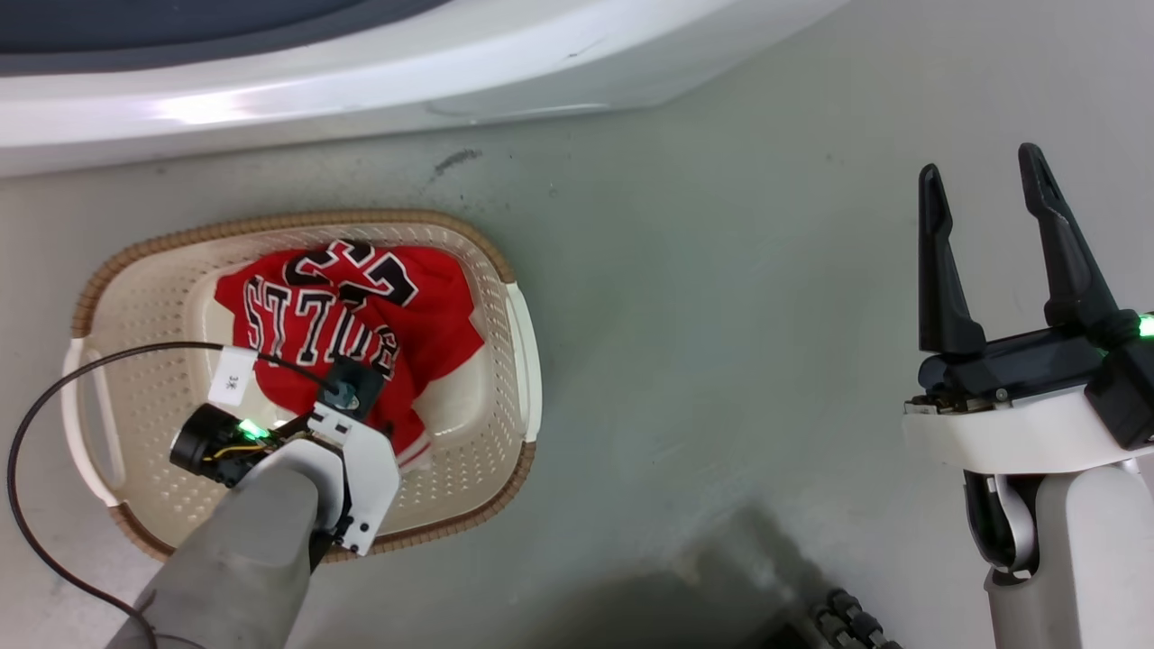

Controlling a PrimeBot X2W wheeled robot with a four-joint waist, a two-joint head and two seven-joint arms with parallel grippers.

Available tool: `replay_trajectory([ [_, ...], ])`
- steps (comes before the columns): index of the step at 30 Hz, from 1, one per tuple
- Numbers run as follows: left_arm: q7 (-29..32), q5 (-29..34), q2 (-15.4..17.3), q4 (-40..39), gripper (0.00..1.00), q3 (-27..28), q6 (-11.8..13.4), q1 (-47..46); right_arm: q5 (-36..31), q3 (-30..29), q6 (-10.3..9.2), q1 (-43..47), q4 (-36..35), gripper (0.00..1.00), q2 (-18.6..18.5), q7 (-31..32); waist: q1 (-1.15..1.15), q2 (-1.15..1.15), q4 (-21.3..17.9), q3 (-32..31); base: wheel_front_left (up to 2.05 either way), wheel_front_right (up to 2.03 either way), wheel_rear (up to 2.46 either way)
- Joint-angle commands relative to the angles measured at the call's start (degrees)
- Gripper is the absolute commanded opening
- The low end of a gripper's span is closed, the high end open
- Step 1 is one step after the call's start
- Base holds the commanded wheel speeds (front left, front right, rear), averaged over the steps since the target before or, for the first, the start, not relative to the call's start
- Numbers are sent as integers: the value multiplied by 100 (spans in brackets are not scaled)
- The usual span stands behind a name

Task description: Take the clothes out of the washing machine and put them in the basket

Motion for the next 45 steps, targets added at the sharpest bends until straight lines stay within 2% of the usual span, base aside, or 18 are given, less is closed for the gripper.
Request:
replay_trajectory([
  [1,-114,28,-48,20,100,-38,-25,76,-10,8,-4,-13,28,100,9,-13,-1,0,47,-164,0,0,0],
  [9,-728,-276,-315,44,100,172,2,472,-113,-5,-4,305,131,100,8,-13,-1,0,286,-948,0,0,0],
  [15,-934,-416,-406,-169,100,351,60,796,-208,19,-4,641,231,100,8,-14,-1,0,471,-1581,0,0,0],
  [27,-940,31,95,-2424,100,1450,692,1824,-294,38,-4,1197,333,100,8,-13,-1,0,776,-2582,0,0,0],
  [36,-940,523,171,-3892,100,2475,1003,2518,-324,69,-4,1438,377,100,7,-13,-1,0,857,-3012,0,0,0],
  [45,-942,1008,126,-5352,100,3632,1179,3044,-316,161,-4,1672,418,100,8,-14,-1,0,781,-3343,0,0,0],
])
